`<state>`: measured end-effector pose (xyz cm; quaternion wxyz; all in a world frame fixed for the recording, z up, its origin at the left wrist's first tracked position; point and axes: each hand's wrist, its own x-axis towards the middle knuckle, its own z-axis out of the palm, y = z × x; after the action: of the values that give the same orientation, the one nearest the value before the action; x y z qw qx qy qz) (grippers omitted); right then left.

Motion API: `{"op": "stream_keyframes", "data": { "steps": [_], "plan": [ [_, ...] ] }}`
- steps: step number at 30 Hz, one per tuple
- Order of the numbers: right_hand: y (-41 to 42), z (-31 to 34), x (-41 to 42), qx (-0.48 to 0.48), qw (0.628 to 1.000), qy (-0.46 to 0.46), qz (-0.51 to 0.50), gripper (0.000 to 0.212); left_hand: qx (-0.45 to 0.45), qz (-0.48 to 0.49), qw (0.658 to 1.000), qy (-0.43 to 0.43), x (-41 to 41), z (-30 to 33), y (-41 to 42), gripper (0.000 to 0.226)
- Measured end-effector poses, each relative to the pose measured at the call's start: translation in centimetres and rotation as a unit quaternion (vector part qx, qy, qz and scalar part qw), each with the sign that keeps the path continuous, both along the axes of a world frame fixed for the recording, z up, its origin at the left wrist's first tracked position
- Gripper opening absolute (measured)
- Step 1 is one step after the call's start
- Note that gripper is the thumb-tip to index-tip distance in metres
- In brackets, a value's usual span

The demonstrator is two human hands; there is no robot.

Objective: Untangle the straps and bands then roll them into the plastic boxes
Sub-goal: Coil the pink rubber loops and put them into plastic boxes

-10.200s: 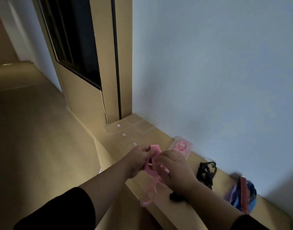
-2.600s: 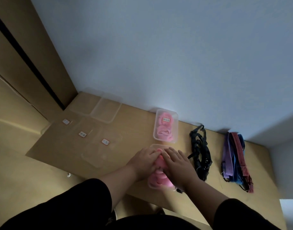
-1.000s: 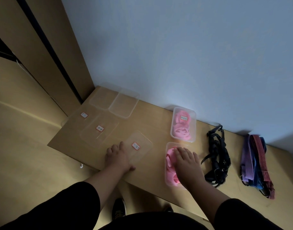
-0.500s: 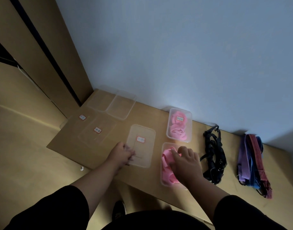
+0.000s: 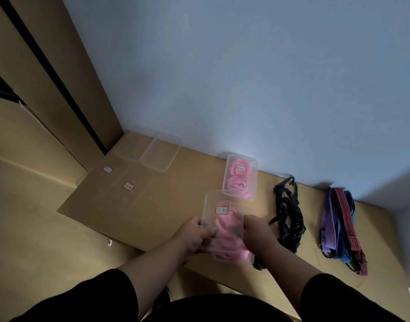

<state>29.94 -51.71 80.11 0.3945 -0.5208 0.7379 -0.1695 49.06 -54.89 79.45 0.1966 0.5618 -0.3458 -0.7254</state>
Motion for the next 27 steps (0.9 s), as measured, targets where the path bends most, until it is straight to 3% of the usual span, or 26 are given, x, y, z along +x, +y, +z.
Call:
{"op": "stream_keyframes", "data": {
  "steps": [3,8,12,15,18,21,24,27],
  "plan": [
    [0.4,-0.4,-1.2,0.005,0.998,-0.057,-0.018,0.007,-0.005,-0.019,1.0,-0.02,-0.9,0.0,0.4,0.017],
    [0.8,0.2,-2.2,0.007,0.985,-0.158,-0.064,0.026,-0.042,-0.055,0.995,-0.066,-2.0,0.2,0.7,0.023],
    [1.0,0.5,-2.6,-0.014,0.969,-0.203,-0.137,0.023,-0.088,-0.084,0.981,-0.149,-2.1,0.3,0.6,0.037],
    [1.1,0.4,-2.8,-0.032,0.952,-0.232,-0.198,0.024,-0.107,-0.105,0.972,-0.179,-2.1,0.2,0.5,0.034],
    [1.0,-0.2,-2.8,-0.039,0.969,-0.164,-0.179,0.027,-0.111,-0.115,0.971,-0.176,-2.5,0.7,0.6,0.035],
    [0.9,-0.9,-2.5,-0.027,0.98,-0.108,-0.165,0.048,-0.103,-0.13,0.97,-0.176,-3.0,1.2,0.6,0.034],
    [1.0,-1.1,-2.2,-0.04,0.985,-0.071,-0.152,0.066,-0.091,-0.156,0.963,-0.199,-3.4,1.2,0.5,0.051],
    [1.1,-1.3,-1.7,-0.039,0.989,-0.038,-0.136,0.06,-0.13,-0.193,0.942,-0.24,-4.2,1.2,0.5,0.057]
  ]
}}
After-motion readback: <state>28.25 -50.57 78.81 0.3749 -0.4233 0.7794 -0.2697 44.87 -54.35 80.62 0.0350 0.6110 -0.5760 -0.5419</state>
